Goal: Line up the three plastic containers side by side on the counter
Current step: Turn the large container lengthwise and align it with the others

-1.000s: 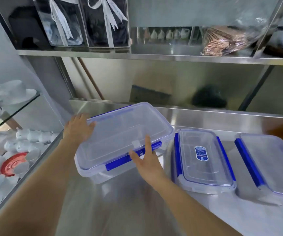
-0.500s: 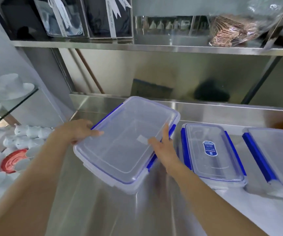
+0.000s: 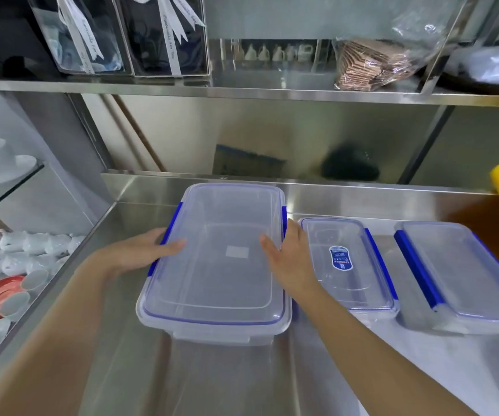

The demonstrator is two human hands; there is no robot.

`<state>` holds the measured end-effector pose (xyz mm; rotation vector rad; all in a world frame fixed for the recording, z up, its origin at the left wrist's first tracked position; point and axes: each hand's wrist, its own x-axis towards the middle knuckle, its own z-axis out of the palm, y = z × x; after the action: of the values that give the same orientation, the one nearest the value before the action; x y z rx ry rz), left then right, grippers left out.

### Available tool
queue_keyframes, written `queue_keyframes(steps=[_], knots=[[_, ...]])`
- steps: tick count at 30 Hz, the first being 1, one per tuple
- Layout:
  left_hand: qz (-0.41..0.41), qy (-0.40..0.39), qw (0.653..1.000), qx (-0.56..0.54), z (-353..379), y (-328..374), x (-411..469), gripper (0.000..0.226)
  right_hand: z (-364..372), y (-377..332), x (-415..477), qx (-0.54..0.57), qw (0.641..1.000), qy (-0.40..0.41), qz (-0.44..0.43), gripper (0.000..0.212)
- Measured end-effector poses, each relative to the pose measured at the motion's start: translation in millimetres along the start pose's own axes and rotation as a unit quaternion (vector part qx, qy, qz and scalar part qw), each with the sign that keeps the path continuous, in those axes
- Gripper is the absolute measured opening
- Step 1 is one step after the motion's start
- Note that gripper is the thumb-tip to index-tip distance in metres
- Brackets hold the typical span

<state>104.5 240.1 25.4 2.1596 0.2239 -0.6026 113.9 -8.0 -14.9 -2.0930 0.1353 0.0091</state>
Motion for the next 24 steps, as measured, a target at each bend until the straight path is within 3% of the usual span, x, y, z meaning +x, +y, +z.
queue_keyframes(steps=[3, 5, 15, 19, 24], knots=[[0.023, 0.079, 0.991, -0.104, 10.7, -12.5, 5.2, 0.093, 0.2, 4.3, -10.7, 0.007, 1.0, -0.011, 0.023, 0.064], [0.045, 0.081, 0.984, -0.156, 15.5, -21.1, 5.4, 0.107, 0.5, 8.1, -19.5, 0.03, 0.998, -0.026, 0.049, 0.063], [0.096, 0.099, 0.974, -0.179, 26.7, -36.1, 4.7, 0.118, 7.2, 9.4, -35.9, 0.06, 0.995, -0.074, 0.043, 0.073], [0.107, 0.096, 0.975, -0.172, 13.1, -44.4, 2.5, 0.108, 14.2, -1.4, -37.6, 0.068, 0.991, -0.108, 0.037, 0.076], [0.127, 0.12, 0.965, -0.195, -3.1, -60.2, -2.9, 0.048, 28.3, -18.8, -40.2, 0.054, 0.981, -0.187, 0.027, 0.081]])
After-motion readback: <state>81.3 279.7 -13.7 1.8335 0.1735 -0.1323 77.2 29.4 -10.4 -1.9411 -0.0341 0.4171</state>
